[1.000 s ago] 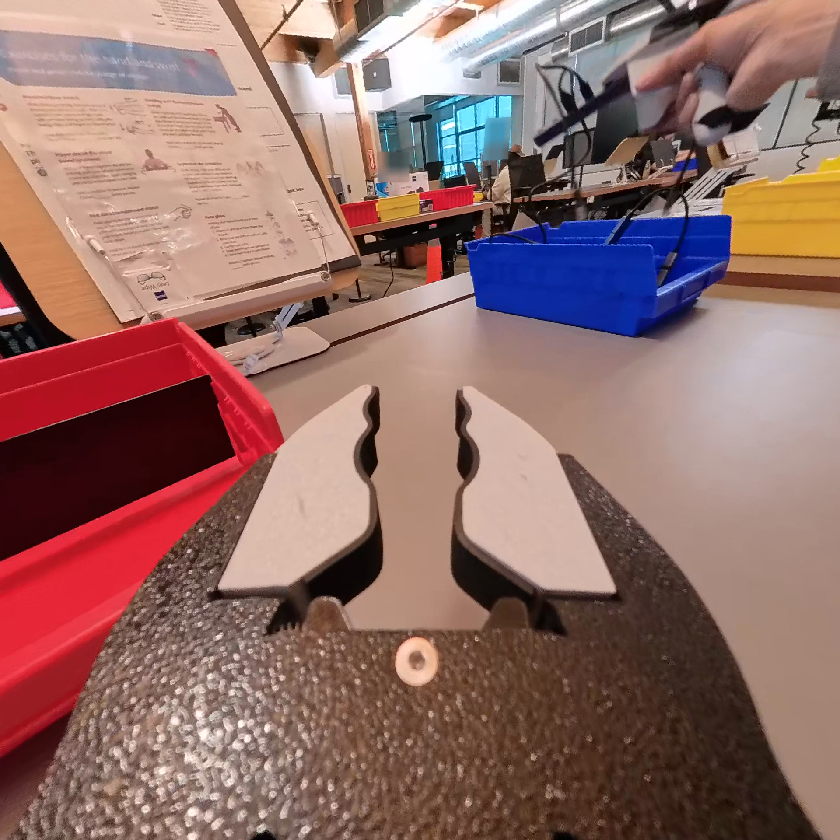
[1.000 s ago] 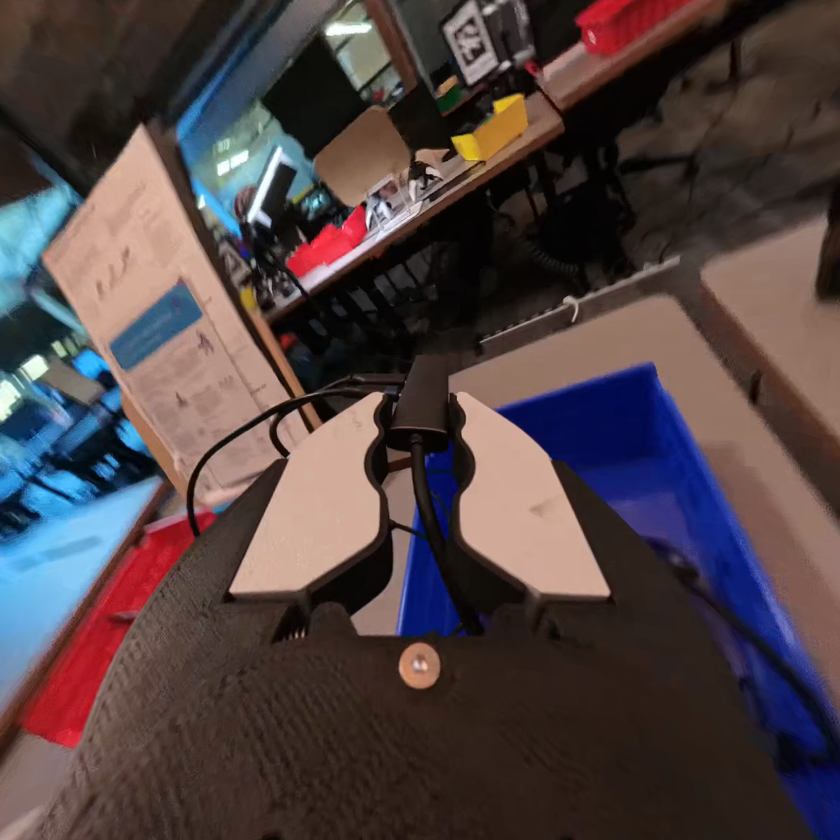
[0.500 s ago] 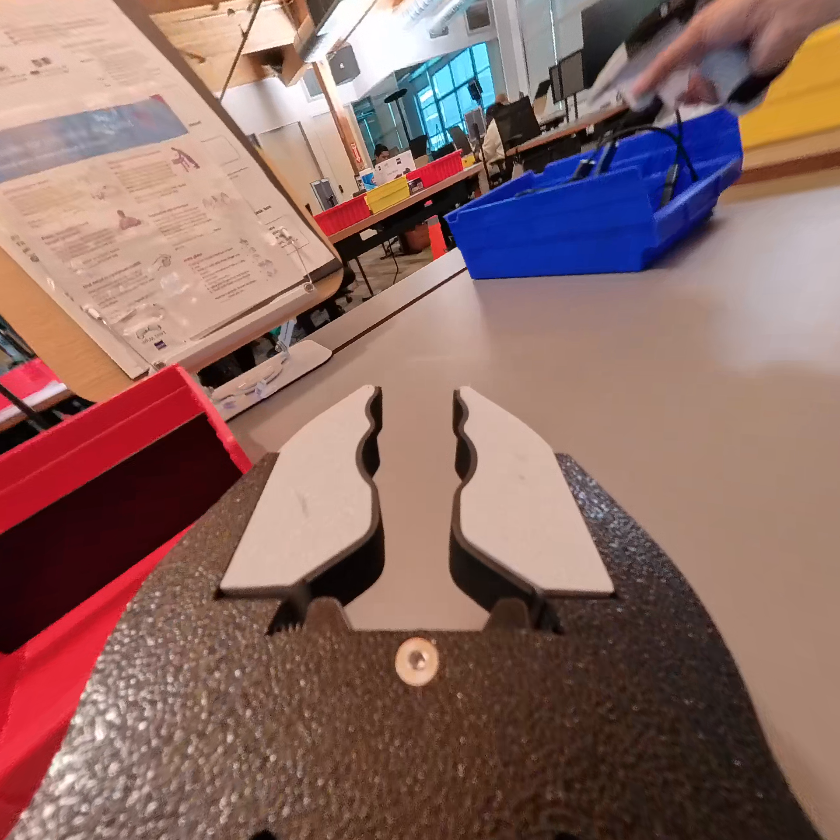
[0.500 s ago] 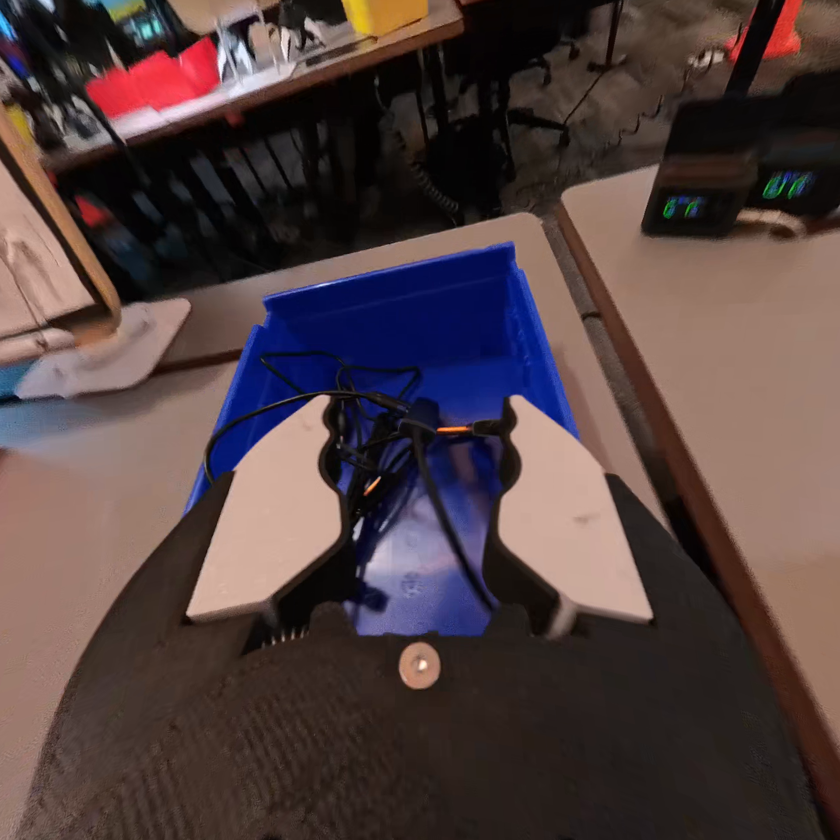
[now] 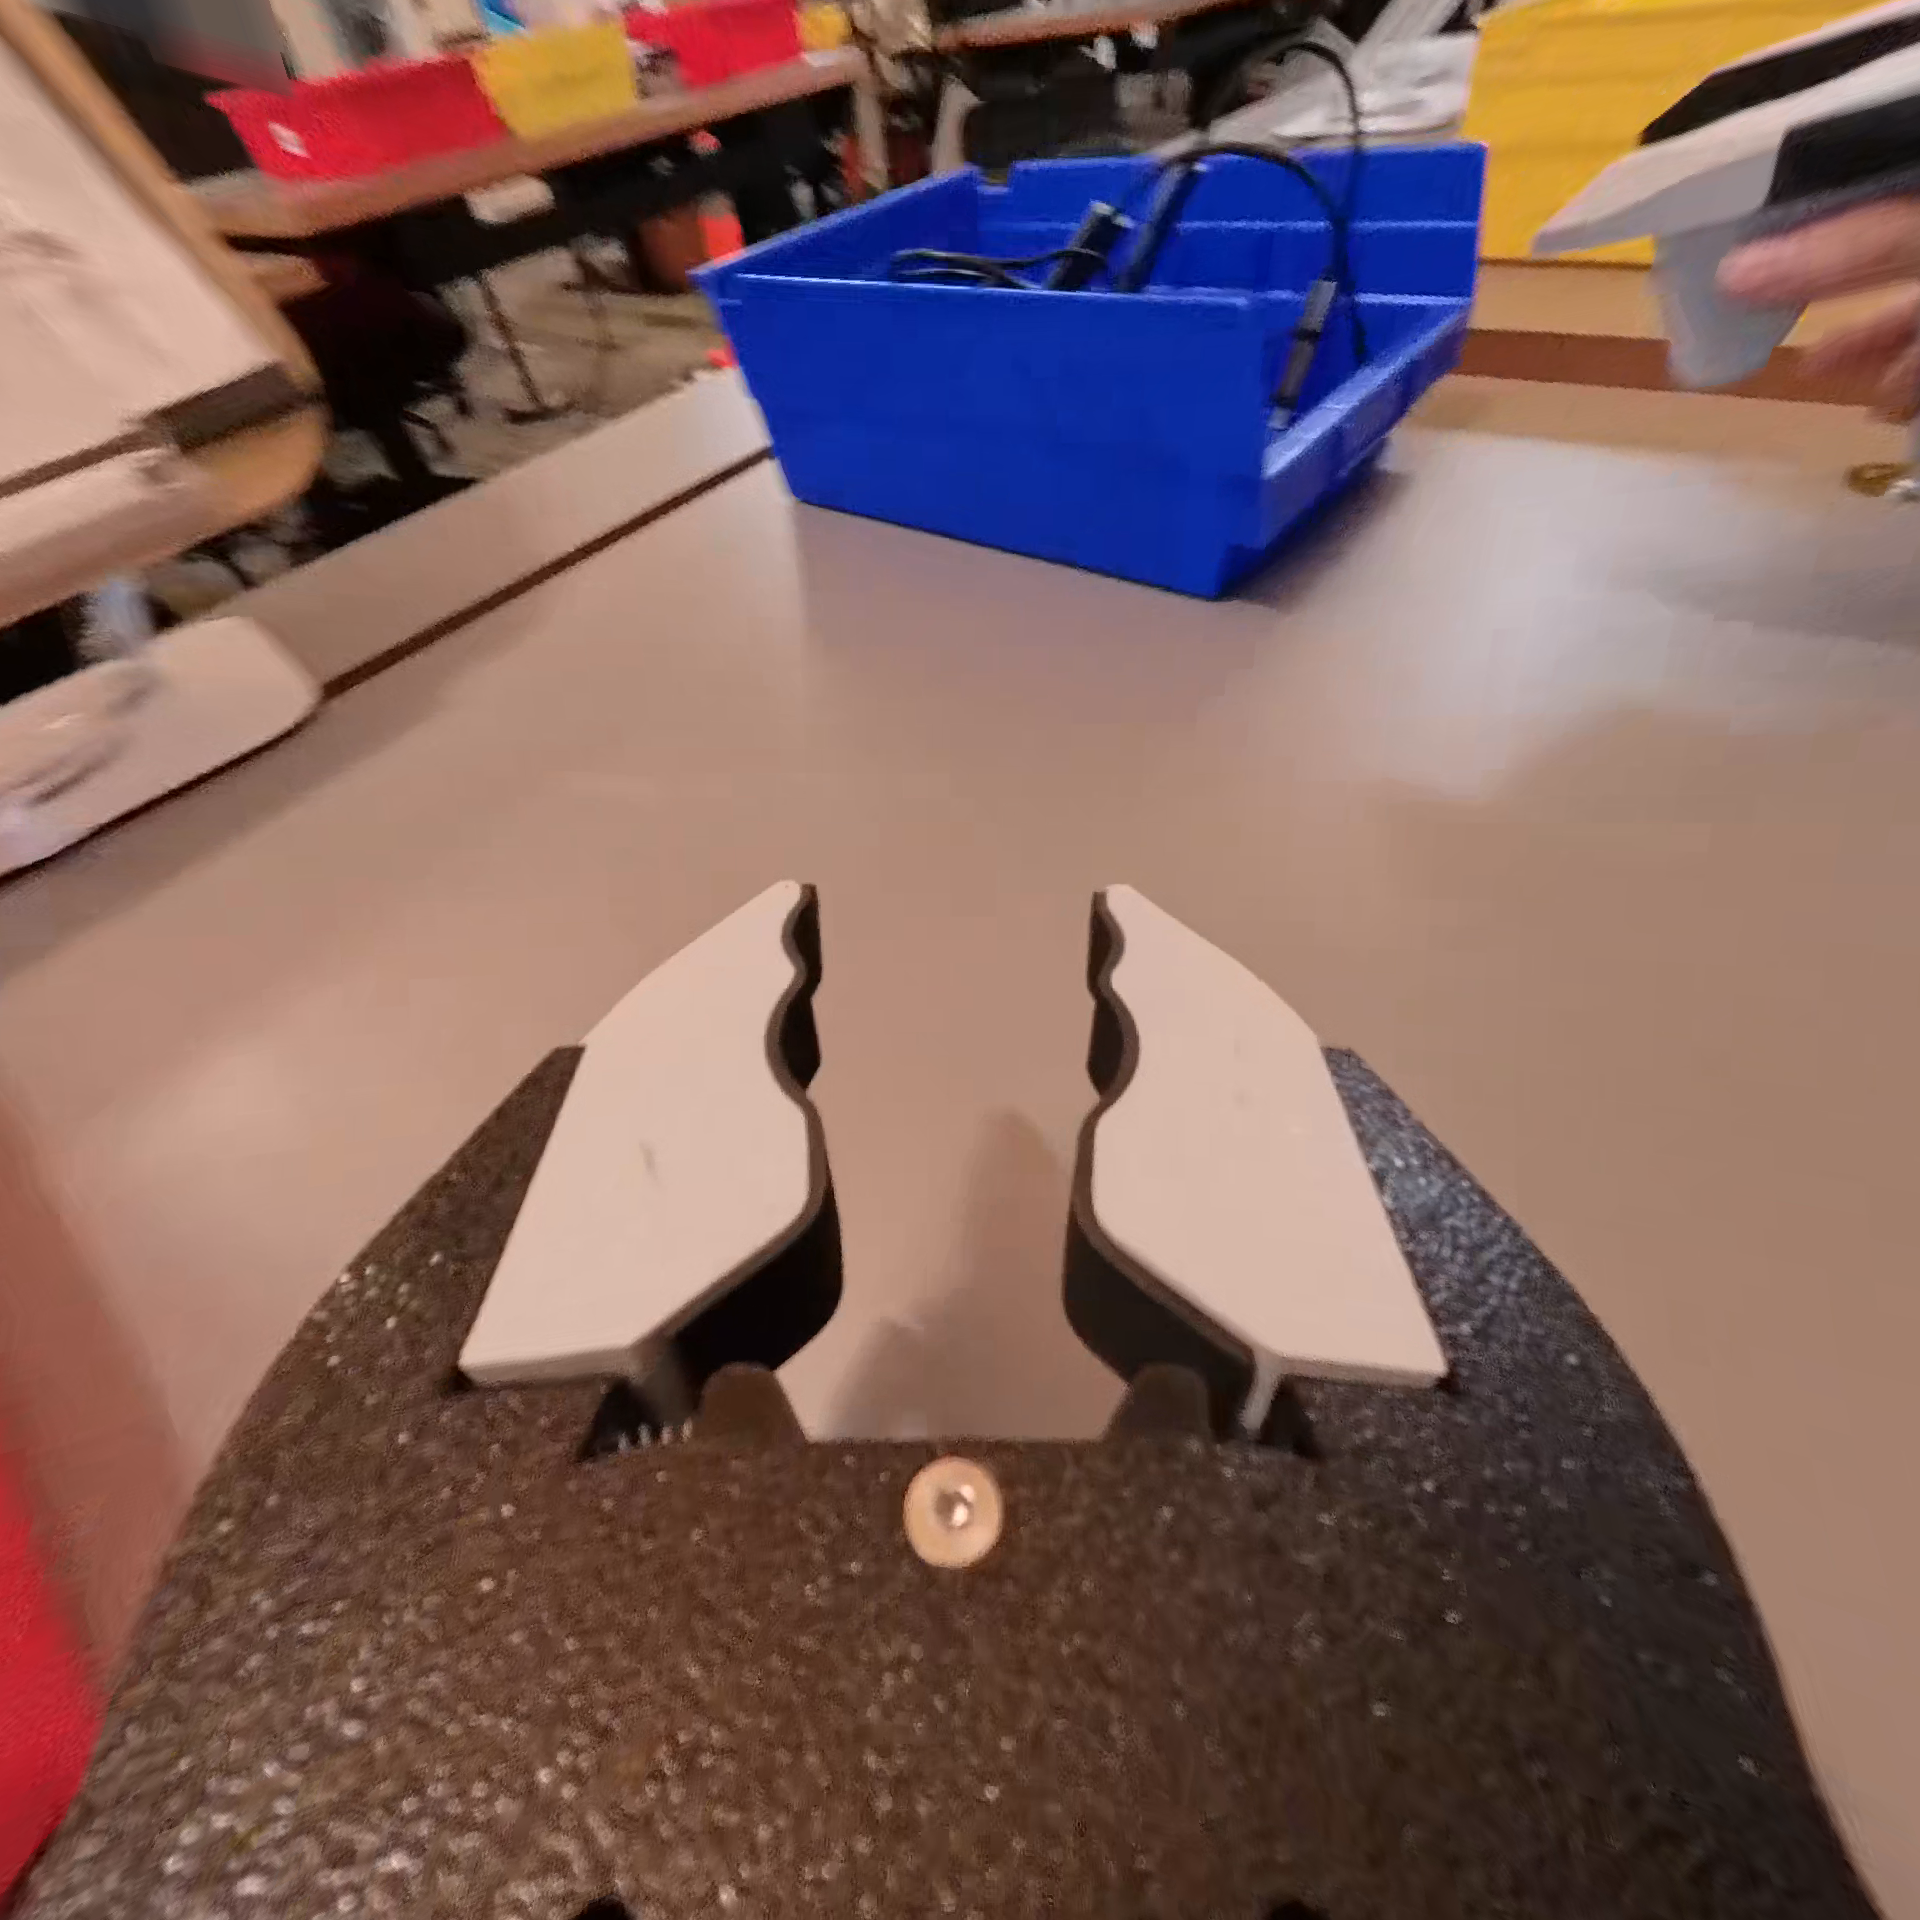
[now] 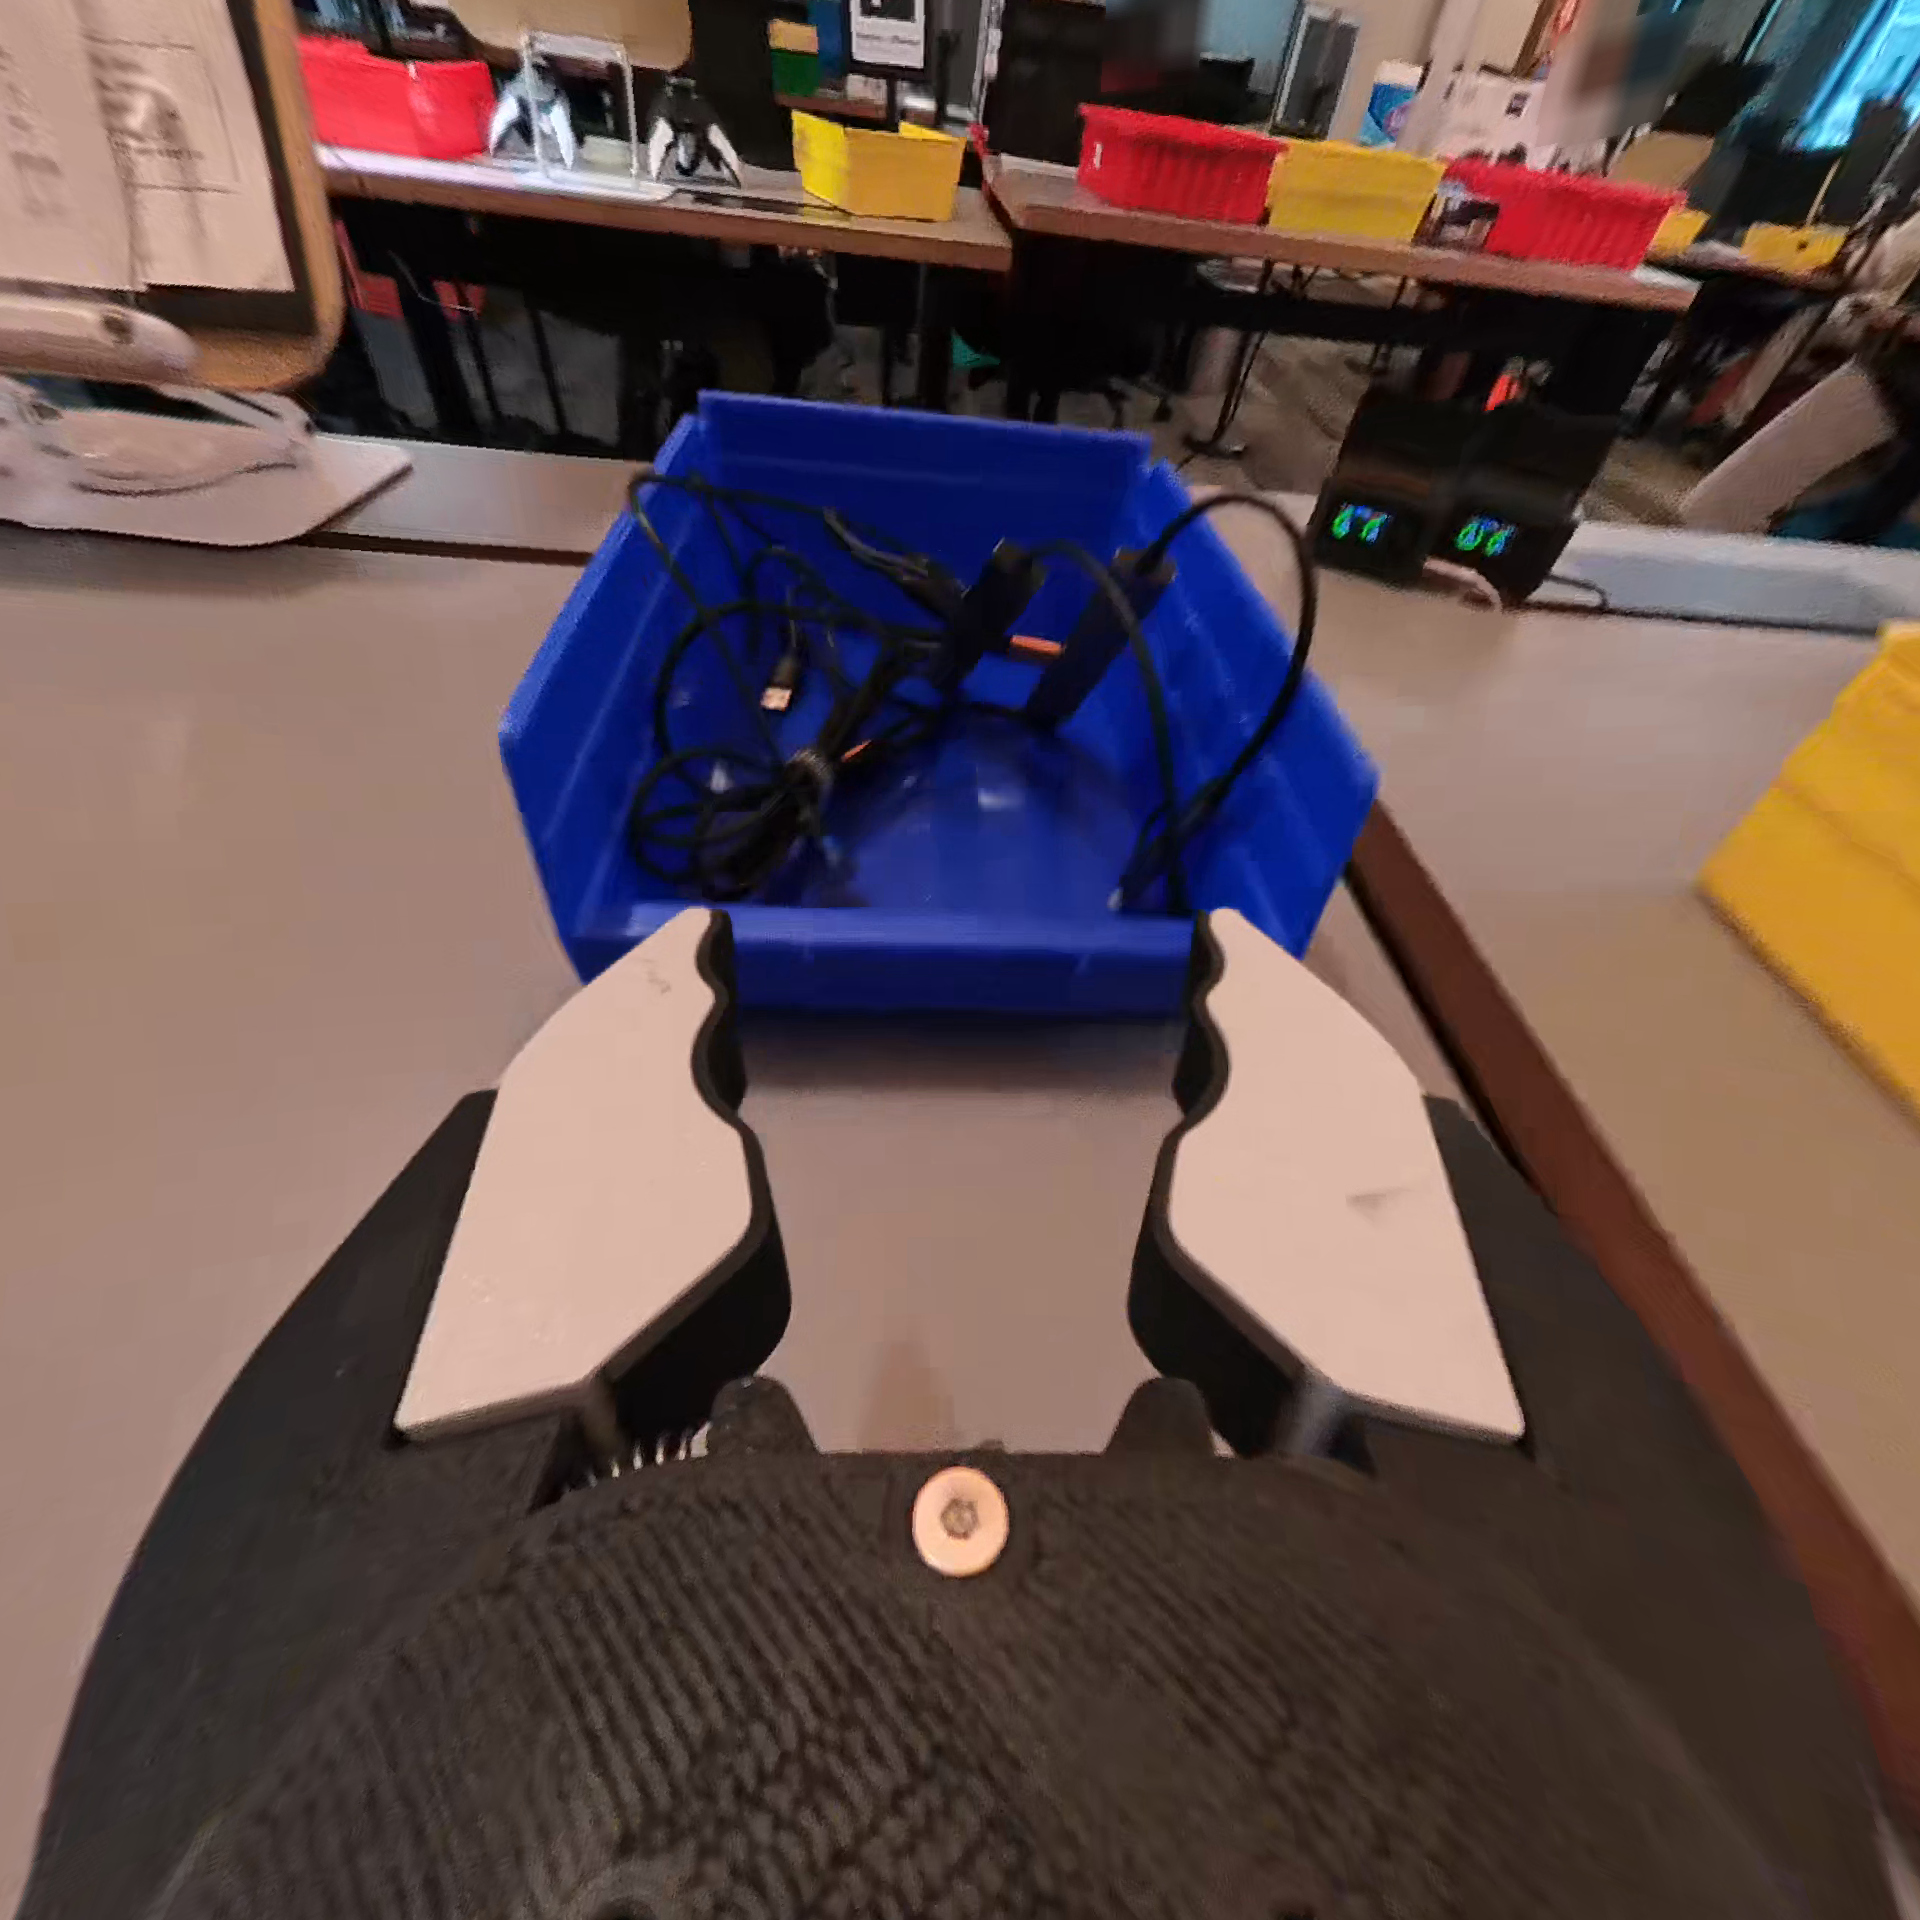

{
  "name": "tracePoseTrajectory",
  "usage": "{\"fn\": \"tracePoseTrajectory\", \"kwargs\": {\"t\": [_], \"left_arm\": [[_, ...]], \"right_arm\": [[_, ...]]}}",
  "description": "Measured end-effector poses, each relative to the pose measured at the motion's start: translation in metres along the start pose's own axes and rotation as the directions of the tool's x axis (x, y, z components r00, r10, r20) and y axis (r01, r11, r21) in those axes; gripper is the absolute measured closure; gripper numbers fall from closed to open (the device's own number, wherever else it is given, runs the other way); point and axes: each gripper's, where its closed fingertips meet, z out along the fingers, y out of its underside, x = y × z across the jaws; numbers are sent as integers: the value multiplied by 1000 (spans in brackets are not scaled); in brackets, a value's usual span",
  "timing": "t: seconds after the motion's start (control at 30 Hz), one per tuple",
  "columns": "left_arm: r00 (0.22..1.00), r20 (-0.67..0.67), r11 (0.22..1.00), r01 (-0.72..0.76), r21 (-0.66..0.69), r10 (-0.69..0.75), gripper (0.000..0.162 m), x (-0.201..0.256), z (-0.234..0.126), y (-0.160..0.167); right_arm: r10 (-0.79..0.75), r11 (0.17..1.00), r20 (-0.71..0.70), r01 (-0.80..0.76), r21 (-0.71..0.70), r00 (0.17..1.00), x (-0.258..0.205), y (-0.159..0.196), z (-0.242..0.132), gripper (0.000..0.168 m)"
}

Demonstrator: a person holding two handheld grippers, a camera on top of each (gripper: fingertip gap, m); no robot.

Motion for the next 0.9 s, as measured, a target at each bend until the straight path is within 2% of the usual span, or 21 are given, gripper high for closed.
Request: {"fn": "tracePoseTrajectory", "kwargs": {"t": [0.07, 0.17, 0.23, 0.3, 0.37, 0.47, 0.53, 0.63, 0.73, 0.77, 0.9], "left_arm": [[997, -70, 999, 16, -28, -18, 102, 22, 38, -20], [986, -135, 995, 100, -25, -102, 84, 51, 96, -66], [980, -149, 991, 123, -51, -129, 76, 67, 134, -90], [982, -122, 983, 127, -133, -144, 64, 78, 171, -100], [980, -81, 964, 160, -214, -180, 64, 85, 202, -103], [983, 20, 949, 183, -257, -184, 64, 82, 238, -103], [987, 95, 956, 153, -251, -133, 72, 73, 256, -102], [981, 153, 953, 160, -258, -124, 102, 56, 269, -93], [966, 228, 957, 175, -233, -121, 146, 15, 262, -81], [961, 252, 960, 174, -220, -116, 154, -2, 256, -76], [987, 151, 974, 91, -208, -60, 155, -32, 213, -59]], "right_arm": [[6, 1000, 0, -6, 4, 1000, -8, 8, -2, 88], [39, 999, -3, -39, -20, 999, -10, 10, -1, 83], [78, 997, 48, -78, -4, 996, -17, 7, 0, 83], [35, 999, 52, -35, -14, 998, -17, 9, 0, 83], [17, 1000, 4, -17, -16, 1000, -5, 10, 0, 83], [104, 994, -12, -104, 27, 994, 6, 5, -1, 76], [139, 989, -13, -138, 51, 990, 9, 1, -4, 77], [94, 994, -24, -93, 49, 995, 9, 0, -5, 81], [67, 997, -19, -66, 43, 998, 5, -2, -5, 81], [68, 996, -13, -67, 54, 998, 4, -5, -6, 81], [61, 994, 17, -63, 84, 998, -3, -19, -12, 87]]}}
